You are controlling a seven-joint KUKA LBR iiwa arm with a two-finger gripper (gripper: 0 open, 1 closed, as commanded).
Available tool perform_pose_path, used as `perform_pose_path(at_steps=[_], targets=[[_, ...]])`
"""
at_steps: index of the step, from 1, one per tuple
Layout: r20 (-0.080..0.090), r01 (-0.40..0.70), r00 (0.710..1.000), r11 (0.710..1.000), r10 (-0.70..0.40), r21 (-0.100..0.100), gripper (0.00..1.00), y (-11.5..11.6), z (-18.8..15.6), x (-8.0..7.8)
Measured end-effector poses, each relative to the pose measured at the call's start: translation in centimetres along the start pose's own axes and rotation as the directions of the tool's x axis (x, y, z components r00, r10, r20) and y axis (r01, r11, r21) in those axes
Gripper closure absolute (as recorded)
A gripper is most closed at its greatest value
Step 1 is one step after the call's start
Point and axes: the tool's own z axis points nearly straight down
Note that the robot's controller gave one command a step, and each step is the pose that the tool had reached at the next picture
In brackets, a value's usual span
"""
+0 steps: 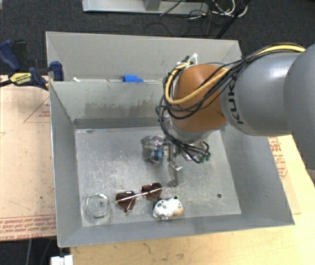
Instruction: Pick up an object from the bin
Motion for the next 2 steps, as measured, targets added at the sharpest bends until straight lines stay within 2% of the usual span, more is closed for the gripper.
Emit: perform_pose_path(at_steps=[1, 2], targets=[[-0.003, -0.118, 0.993, 0.993, 0.118, -0.002, 0.0, -0.5, 1.5, 2.2], [-0.001, -0.105, 0.994, 0.994, 0.105, 0.001, 0.0, 1.5, 1.7, 4.0]])
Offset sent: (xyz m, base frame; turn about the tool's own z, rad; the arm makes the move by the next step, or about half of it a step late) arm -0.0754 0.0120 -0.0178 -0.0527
